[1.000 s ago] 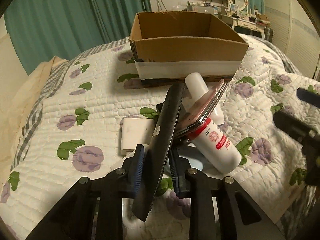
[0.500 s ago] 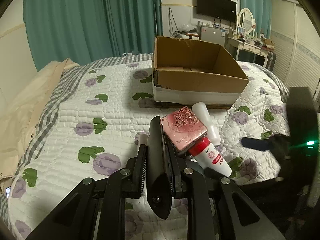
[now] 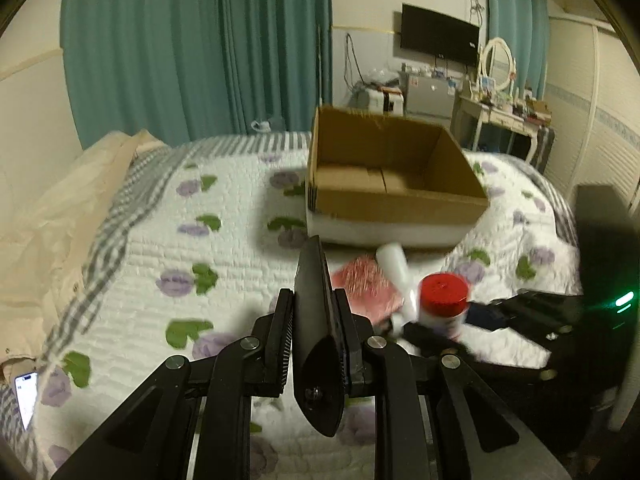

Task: Organize rigid objects
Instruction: 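Carry the remote and red-capped bottle over the box and open both tools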

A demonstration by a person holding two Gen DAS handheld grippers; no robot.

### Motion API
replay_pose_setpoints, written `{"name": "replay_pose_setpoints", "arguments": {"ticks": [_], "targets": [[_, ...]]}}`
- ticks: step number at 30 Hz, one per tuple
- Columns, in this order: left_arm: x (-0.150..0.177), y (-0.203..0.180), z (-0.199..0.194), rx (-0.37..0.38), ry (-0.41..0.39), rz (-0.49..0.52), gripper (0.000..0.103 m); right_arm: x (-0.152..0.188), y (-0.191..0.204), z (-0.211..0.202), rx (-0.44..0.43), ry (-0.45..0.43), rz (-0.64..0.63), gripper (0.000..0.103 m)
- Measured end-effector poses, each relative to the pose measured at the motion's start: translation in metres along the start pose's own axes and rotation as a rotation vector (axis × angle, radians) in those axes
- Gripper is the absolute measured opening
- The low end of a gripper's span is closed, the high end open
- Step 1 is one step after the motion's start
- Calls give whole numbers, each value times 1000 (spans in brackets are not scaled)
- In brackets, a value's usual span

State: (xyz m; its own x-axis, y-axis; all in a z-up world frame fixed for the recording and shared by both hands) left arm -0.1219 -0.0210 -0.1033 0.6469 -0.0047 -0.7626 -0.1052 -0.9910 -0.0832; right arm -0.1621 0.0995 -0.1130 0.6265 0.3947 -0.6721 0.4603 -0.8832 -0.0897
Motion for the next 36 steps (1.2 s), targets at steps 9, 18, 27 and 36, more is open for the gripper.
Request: {"name": "replay_pose_setpoints", "arguments": {"ticks": [9,18,27,36], "targets": [[-79,-28,-5,7,-102,48,19,-89,-80,-51,78,-110,38,36],[-151,-46,47,36,-135,84,19,-147,-128,14,140,-62,49,36],[-147,-46,125,16,-46,87,19,-129,-161,92,127,57,88,36],[-125,-42,165,9,25,101,20,-136,-165,93,117,-33,107,63]]}}
Point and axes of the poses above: each gripper's, at about its wrist camera, not at the fingertips, and z roughly the way its jaws point, y to its left, x to its underside, the point moved 9 cm from there along z, roughly the way its jaws point, and after that the axes turned 10 degrees about x, right-handed, at the moved point
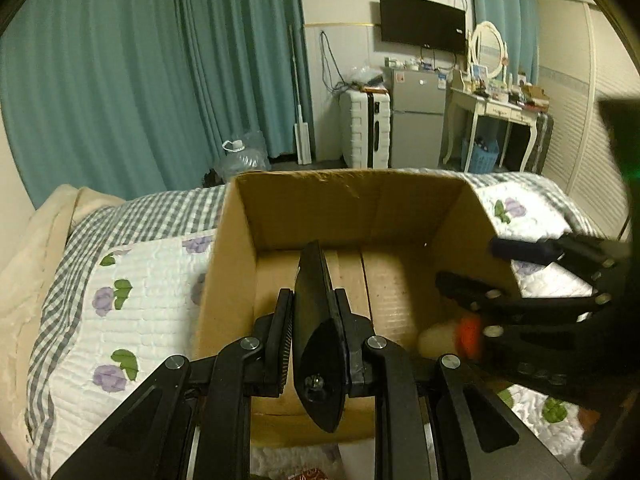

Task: Organize rigid objects
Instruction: 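Carry the remote and red-capped bottle over the box and open both tools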

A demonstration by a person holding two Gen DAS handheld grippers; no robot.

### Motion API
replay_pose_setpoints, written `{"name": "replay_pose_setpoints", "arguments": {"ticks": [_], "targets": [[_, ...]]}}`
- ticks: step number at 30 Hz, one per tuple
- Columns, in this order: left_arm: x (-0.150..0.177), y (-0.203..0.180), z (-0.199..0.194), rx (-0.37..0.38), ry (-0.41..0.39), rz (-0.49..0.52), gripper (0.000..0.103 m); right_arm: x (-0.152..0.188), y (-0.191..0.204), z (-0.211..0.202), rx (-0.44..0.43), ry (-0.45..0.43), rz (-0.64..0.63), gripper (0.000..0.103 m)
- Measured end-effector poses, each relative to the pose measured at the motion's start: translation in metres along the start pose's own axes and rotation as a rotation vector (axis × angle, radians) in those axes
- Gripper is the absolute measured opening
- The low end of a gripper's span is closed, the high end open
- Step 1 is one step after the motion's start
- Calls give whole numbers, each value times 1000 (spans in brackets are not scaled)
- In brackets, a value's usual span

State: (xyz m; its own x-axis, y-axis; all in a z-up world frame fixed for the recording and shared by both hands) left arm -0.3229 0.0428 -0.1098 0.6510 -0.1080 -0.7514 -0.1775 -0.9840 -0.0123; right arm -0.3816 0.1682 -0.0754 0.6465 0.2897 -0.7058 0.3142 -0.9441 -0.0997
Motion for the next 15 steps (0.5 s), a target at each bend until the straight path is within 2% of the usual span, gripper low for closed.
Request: {"name": "replay_pose_setpoints", "arguments": {"ticks": [4,5,6,8,11,15], "targets": [[-2,-1,2,21,-14,0,25,-6,-7,-10,6,-20,25,64],[-2,-2,0,14,-21,5,38,-5,-9,-12,13,-25,30,66],[-3,-2,-3,2,-26,10,61,-6,-11,-15,20,-28,34,67],[-5,-1,-15,-26,-53,24,64,-6,-16,-21,35,-31,42,69],[-4,-1,-33,-36,-47,16,65,-5,-23,-39,51,-43,51,74],[-1,-2,-69,-47,-70,15,65,-4,-29,-82,73,-85,45,83]]}}
Point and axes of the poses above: each gripper's, at about its wrist camera, not at the fingertips, and z roughly the way its jaws point, y to its left, x to its underside, the point moved 9 cm from there along z, roughly the way its jaws point, and after that the axes turned 10 degrees about x, right-handed, at the moved point
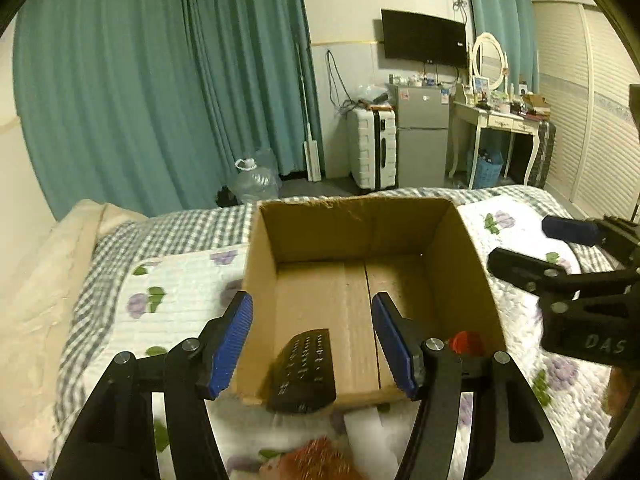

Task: Organize rigid objects
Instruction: 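Carry the remote and red-capped bottle over the box and open both tools, then grasp the light blue earbud case with the left tool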

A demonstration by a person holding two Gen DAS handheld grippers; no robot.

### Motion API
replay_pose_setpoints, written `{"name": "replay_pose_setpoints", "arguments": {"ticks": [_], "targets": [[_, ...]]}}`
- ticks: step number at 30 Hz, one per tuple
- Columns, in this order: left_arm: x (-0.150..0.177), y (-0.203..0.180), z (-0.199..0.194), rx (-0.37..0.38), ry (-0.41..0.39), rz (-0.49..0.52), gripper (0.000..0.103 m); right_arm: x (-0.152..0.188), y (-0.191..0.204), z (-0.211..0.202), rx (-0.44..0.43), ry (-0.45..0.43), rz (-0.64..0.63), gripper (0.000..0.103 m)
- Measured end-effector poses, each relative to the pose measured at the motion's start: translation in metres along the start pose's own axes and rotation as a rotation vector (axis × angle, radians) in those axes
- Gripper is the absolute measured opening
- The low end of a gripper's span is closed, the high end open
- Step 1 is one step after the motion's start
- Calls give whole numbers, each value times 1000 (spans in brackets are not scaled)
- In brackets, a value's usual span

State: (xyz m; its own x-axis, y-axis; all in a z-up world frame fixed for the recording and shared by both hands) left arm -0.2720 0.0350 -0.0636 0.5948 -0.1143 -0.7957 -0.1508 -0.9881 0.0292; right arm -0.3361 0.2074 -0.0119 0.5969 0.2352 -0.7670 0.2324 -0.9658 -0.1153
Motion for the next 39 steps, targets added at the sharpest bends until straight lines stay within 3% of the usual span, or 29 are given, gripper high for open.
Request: {"name": "replay_pose_setpoints", "arguments": {"ticks": [7,14,24,34,39], "targets": [[17,-4,-62,-16,-15,-5,65,12,-1,-76,-9,-61,-21,89],[56,-4,-83,-26,12,-24,65,56,10,-113,-4,-78,-26,95],[129,14,-61,-40,127,-143,65,111,28,-86,-9,-1,-58,96],[187,7,-30,-13,267,-132,65,137,37,-58,3,65,-89,96],[196,-6,-26,-3,278,-61,65,140,39,-51,-4,82,-83,96]]}}
Point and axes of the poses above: each gripper's, at about its wrist camera, not at the fingertips, and z roughly the way its jaws point, y to its left, x to its underside, the point moved 9 cm from there along z, roughly the way its jaws point, and after that the axes turned 10 degrees about x, right-handed, at the moved point
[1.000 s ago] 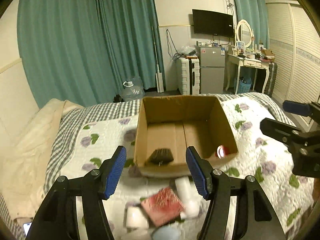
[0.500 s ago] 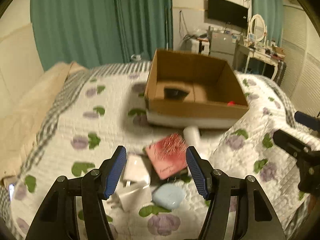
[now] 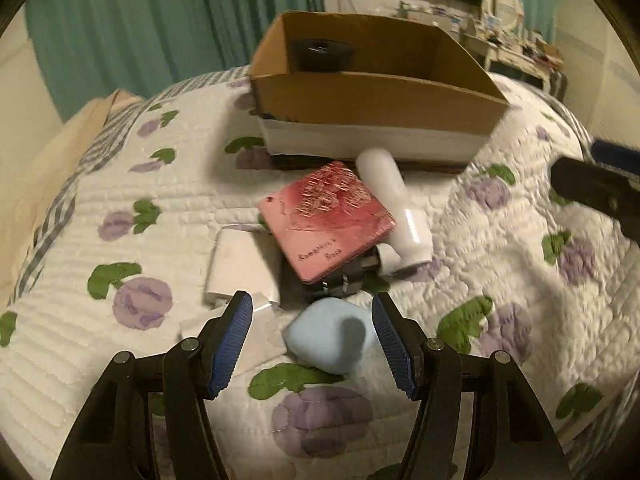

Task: Organize rigid objects
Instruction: 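Grasp the light blue earbud case with the left tool, then grasp the white plastic bottle with the right tool while the left tool holds the earbud case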

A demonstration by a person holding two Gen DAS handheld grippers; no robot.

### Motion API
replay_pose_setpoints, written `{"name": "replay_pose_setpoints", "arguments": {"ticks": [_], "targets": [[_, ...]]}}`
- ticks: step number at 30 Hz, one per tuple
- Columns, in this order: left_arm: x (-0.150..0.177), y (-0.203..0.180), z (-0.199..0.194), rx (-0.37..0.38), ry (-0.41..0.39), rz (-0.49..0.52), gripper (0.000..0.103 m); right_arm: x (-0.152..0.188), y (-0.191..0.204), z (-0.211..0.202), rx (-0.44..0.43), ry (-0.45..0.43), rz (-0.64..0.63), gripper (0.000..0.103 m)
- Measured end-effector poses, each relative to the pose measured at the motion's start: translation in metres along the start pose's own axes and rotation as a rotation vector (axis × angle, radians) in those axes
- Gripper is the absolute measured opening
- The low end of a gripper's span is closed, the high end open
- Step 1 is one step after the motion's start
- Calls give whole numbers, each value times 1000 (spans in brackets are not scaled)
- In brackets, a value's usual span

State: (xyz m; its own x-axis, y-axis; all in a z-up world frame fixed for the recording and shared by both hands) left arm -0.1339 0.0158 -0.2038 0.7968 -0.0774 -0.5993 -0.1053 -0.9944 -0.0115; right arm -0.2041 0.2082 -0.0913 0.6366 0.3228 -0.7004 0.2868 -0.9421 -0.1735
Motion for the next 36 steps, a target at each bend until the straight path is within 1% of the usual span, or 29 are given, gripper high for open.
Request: {"name": "replay_pose_setpoints", "arguments": {"ticks": [2,3,5,7,11,13,15,17,21,24,27,29,30,32,36], "targets": [[3,-6,1,4,6,20,65,2,0,3,0,8,0,96],[6,-10,2,21,13,29,65,2,1,4,0,11,-1,96],[16,-17,10,88,67,11,65,3,2,5,-4,15,-2,96],[22,-17,16,64,86,16,65,3,3,5,-5,15,-3,96],[17,-14,22,86,83,-22,65,4,3,6,-8,17,0,96],[13,-11,31,79,93,-49,65,5,3,8,-6,23,0,96],[12,-12,37,75,98,-52,62,7,3,10,-2,29,0,96],[12,-12,36,64,88,-50,56,8,3,12,-2,32,1,96],[11,-13,22,60,58,-45,56,9,4,14,-9,35,1,96],[3,-12,1,61,8,-54,56,9,7,15,-22,34,-1,96],[-13,-7,-23,56,-55,-69,56,8,13,15,-37,31,-7,96],[-26,2,-35,31,-93,-72,56,7,18,17,-48,35,-10,96],[-31,8,-40,5,-109,-73,56,7,23,18,-60,40,-16,96],[-44,29,-36,-25,-118,-84,56,7,34,22,-80,48,-32,96],[-54,49,-34,-54,-126,-118,56,8,59,37,-111,79,-60,96]]}}
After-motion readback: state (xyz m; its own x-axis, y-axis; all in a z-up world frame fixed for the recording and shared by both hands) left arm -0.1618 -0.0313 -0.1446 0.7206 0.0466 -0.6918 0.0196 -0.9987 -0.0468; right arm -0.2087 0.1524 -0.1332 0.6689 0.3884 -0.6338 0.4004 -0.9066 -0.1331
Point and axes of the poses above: each gripper's, at about its wrist camera, not at the fingertips, and z roughly the way its jaws point, y to its left, x to its underside, the point moved 9 cm from there along z, roughly the way its jaws point, and after that the axes turned 10 degrees about x, right-handed, at the moved point
